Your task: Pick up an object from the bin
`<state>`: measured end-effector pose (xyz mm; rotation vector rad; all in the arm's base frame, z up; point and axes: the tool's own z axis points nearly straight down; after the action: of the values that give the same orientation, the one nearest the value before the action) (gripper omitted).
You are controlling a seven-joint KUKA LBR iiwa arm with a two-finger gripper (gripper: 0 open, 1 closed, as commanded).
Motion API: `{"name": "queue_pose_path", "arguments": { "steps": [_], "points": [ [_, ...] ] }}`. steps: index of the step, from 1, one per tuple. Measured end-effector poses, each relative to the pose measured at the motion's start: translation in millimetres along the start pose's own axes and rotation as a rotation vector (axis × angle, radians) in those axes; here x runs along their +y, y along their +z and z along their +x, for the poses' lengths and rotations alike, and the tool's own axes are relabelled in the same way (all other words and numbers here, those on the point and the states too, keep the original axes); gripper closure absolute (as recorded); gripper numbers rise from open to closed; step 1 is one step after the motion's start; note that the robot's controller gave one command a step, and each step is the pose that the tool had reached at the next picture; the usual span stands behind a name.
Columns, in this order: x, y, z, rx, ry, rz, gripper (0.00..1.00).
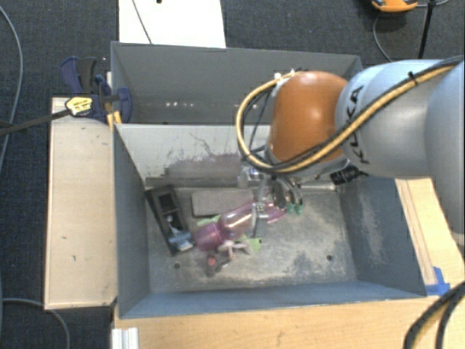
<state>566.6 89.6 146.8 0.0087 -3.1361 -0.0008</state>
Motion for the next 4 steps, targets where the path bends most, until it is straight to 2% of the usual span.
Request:
{"name": "queue_pose_path", "arguments": {
  "steps": [1, 2, 3, 4],
  "points": [
    [0, -4, -1.8, -0.008, 0.002, -0.001, 0.0],
    [0, 31, -4.4, -0.009, -0.018, -0.001, 0.0],
    [-1, 59, -2.7, -0.007, -0.148, -0.001, 0.0],
    [-4, 61, -6.8, -0.009, -0.19, -0.004, 1.0]
  ]
}}
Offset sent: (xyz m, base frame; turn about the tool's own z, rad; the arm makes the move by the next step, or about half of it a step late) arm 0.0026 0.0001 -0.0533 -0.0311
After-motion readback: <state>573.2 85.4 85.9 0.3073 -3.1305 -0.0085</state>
